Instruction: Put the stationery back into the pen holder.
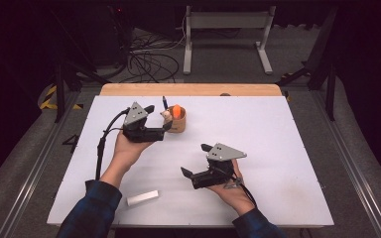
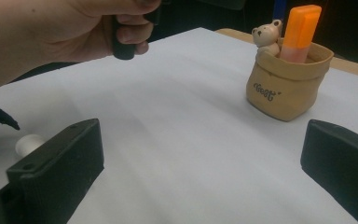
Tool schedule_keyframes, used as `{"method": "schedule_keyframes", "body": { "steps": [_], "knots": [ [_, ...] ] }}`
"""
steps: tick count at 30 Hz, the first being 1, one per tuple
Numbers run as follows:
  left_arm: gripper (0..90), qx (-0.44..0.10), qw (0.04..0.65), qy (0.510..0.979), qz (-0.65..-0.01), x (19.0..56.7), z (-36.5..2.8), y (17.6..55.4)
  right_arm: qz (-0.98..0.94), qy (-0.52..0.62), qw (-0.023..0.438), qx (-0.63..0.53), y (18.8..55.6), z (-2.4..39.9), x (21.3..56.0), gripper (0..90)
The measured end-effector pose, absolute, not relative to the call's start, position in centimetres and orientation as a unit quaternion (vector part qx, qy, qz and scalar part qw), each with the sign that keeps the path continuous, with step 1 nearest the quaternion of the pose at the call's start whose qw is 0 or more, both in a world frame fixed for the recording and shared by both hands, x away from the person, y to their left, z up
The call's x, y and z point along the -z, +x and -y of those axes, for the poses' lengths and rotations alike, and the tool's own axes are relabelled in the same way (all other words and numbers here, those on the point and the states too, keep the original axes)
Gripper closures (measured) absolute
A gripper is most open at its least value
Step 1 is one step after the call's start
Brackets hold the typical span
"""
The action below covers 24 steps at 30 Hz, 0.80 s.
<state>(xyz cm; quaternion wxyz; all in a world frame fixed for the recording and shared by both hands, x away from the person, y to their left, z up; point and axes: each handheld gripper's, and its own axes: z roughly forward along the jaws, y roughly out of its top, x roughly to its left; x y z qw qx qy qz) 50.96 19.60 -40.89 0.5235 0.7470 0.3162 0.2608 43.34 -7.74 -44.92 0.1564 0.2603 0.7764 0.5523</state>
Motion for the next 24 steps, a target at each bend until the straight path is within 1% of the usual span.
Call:
{"method": "schedule_keyframes", "body": {
  "steps": [3, 7, 14, 18, 24],
  "knots": [
    [11.9, -0.265, 0.523, 0.745, -0.318, 40.7, -20.1, 49.9, -0.774, 0.262, 0.149, -0.557, 43.5, 7.7, 45.0, 0.2],
    [10.6, -0.269, 0.520, 0.746, -0.316, 40.6, -20.5, 48.5, -0.780, 0.249, 0.153, -0.554, 43.4, 7.4, 45.0, 0.6],
    [8.8, -0.272, 0.515, 0.748, -0.317, 40.4, -21.3, 46.1, -0.793, 0.227, 0.159, -0.543, 43.2, 6.9, 45.0, 4.8],
    [8.8, -0.263, 0.520, 0.747, -0.319, 40.6, -21.8, 44.9, -0.793, 0.220, 0.151, -0.548, 43.4, 6.7, 45.0, 7.5],
    [8.5, -0.262, 0.528, 0.740, -0.325, 41.2, -22.6, 43.3, -0.802, 0.184, 0.137, -0.551, 43.4, 6.0, 45.1, 8.0]
  ]
}}
